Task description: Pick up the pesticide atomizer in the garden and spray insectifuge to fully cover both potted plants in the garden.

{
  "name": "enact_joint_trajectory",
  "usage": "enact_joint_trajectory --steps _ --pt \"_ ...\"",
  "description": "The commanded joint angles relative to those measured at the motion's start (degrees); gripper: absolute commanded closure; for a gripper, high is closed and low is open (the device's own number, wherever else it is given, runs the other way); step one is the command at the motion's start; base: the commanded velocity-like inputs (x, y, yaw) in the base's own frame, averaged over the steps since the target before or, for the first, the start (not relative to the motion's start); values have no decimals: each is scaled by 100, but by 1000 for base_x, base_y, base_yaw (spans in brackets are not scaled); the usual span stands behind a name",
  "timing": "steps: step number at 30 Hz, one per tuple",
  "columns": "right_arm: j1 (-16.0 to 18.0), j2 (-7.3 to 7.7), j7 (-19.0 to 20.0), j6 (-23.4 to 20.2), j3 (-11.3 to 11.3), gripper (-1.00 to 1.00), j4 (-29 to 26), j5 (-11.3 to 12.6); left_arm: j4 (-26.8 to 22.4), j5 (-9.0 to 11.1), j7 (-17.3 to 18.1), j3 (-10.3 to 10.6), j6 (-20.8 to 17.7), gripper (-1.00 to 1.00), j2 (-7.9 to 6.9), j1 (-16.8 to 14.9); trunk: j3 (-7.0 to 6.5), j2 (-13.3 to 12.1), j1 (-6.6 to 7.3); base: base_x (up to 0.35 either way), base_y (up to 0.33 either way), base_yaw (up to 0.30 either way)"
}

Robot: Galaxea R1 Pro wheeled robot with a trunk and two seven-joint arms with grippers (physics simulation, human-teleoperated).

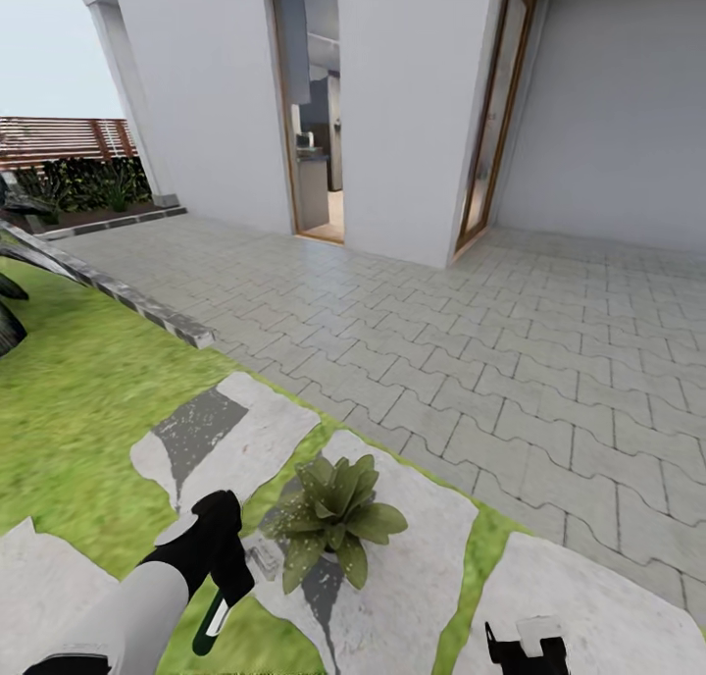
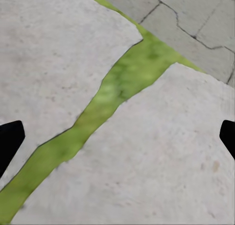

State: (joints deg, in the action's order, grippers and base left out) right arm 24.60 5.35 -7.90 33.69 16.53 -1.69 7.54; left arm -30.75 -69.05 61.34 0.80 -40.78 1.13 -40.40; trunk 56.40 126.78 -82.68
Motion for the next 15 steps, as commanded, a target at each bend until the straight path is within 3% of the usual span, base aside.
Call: enact_joint_trajectory --steps 1,5,9,15 --pt "1 1 -10 15 52 -100 -1 54 -4 -24 36 8 -44 100 6 -3 5 2 1 0 0 278" --pt "1 1 -10 15 52 -100 -2 54 -8 -12 36 6 -44 100 18 -3 5 2 1 0 0 223" --pt "1 1 -10 15 52 -100 -1 54 -8 -5 29 8 -44 100 19 -3 5 2 1 0 -4 21" --pt "1 -4 -10 15 52 -100 -2 54 -10 -6 28 8 -44 100 27 -3 5 2 1 0 -225 1"
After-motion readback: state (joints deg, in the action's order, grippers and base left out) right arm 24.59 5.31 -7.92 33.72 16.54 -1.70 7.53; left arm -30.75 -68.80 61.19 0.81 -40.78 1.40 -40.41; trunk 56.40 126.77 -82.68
